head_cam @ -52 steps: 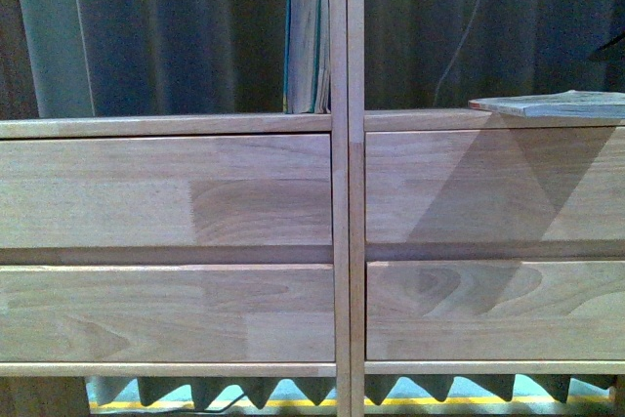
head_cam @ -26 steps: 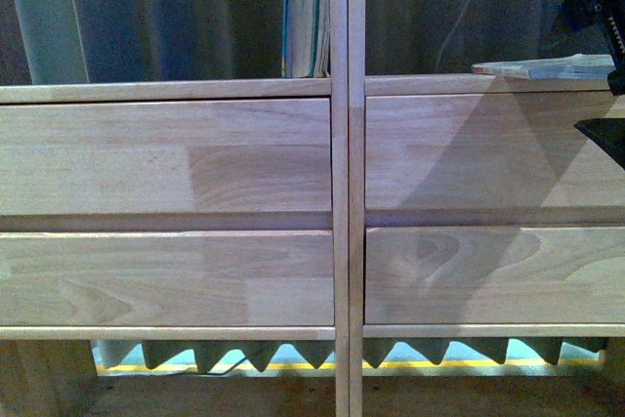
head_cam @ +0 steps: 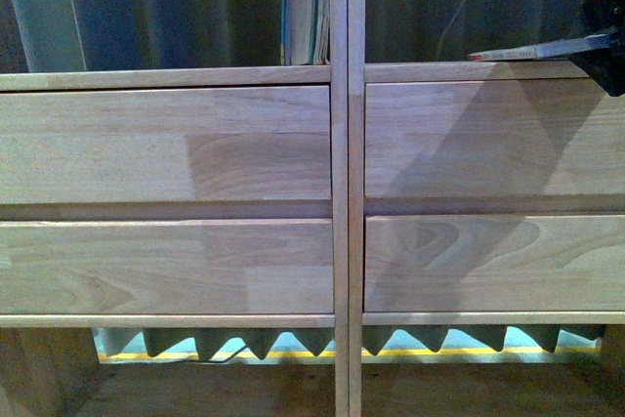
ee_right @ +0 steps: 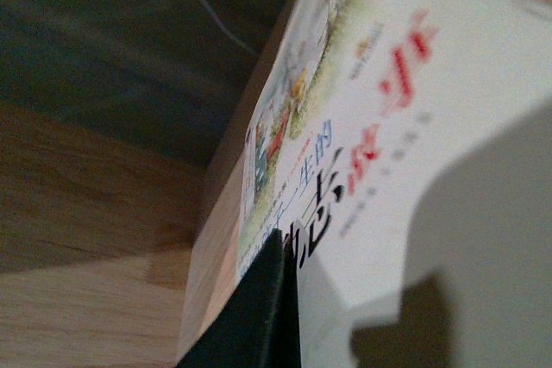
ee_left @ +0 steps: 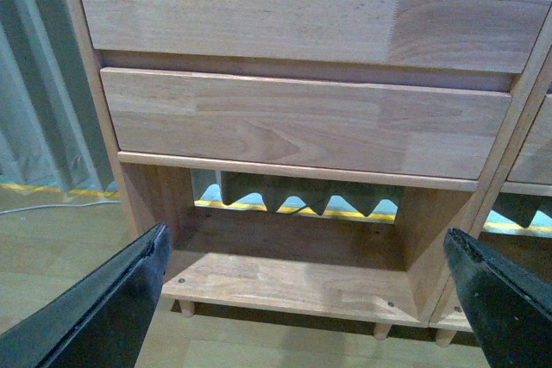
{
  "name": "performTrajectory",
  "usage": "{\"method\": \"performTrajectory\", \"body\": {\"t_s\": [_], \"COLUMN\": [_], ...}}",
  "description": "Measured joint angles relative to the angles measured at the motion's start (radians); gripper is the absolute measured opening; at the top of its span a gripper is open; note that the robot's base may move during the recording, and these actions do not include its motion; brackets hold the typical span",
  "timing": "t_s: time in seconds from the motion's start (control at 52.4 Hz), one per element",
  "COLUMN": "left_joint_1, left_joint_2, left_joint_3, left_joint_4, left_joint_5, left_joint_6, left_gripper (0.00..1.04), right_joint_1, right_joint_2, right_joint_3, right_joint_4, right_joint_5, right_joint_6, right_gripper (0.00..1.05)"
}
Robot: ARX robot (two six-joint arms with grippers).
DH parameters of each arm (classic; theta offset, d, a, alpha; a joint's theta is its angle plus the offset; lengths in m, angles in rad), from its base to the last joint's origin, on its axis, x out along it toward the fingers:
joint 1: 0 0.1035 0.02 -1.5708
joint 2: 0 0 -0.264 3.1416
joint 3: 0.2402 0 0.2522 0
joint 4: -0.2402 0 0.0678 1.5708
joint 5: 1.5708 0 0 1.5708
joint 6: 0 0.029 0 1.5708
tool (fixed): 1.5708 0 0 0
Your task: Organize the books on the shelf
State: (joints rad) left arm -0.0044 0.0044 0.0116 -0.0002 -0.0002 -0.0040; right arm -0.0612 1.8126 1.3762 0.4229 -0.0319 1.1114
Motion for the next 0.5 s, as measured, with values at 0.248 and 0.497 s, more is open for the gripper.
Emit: {"method": "performTrajectory", "body": {"t_s": [0.248,0.497], "left_joint_1": [0.194,0.327], "left_joint_2": [0.186,0.732], "left_joint_3": [0.031,0.362], "left_joint_4": [0.182,0.62], "left_joint_5": [0.48,0.764], "left_joint_6": [-0.029,-0.071], "left_gripper": [0.98,0.98], "right_joint_1": [-0.011,-0.063], "right_joint_2": [-0.097,-0.202], "right_joint_3": [-0.134,-0.175], "right_joint_4": [0.095,0.128], "right_joint_5": [-0.06,-0.146], "right_joint_6": [0.045,0.044], "right_gripper": [0.07,0.07]}}
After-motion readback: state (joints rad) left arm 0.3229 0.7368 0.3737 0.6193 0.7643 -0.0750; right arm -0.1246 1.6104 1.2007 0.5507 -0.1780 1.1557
